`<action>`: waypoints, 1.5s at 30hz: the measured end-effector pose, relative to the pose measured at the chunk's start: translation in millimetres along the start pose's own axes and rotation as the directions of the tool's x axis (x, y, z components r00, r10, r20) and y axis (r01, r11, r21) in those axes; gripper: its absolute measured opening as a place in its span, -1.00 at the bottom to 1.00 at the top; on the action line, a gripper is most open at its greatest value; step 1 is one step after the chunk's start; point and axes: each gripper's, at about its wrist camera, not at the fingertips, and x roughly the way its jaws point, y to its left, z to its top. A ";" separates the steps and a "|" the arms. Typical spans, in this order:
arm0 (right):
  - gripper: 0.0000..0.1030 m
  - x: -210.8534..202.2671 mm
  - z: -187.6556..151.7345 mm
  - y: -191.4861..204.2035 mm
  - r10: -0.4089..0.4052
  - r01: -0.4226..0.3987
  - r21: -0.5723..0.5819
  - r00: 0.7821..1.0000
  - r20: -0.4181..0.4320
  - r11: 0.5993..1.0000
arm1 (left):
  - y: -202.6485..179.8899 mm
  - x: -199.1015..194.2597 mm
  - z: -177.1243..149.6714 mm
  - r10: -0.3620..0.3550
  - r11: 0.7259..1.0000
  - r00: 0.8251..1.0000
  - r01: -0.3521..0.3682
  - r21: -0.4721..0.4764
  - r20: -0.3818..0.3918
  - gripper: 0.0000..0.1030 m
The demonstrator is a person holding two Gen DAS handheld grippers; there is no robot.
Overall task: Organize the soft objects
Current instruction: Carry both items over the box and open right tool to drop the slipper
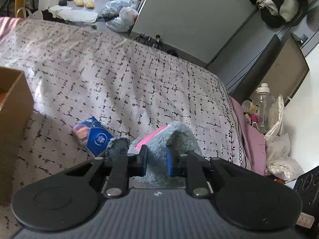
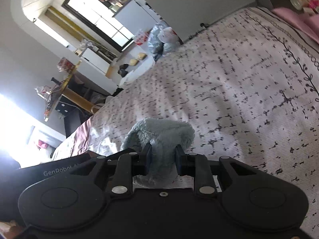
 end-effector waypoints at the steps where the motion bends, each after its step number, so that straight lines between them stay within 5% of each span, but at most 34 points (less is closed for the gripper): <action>1: -0.54 -2.0 -1.0 2.8 0.007 -0.007 -0.005 1.000 0.004 1.000 | 0.5 -3.6 0.5 0.000 1.000 1.000 0.000 0.002 0.005 -0.66; 15: -0.54 -20.0 -17.7 71.3 0.075 -0.060 -0.185 0.994 0.075 0.981 | 17.5 -73.1 9.7 0.027 0.999 0.994 -0.031 0.033 0.104 -0.66; 45: -0.54 12.0 -42.1 178.2 0.167 -0.143 -0.265 0.983 0.072 0.954 | 104.9 -154.4 39.8 0.078 0.996 0.976 -0.068 -0.059 0.205 -0.67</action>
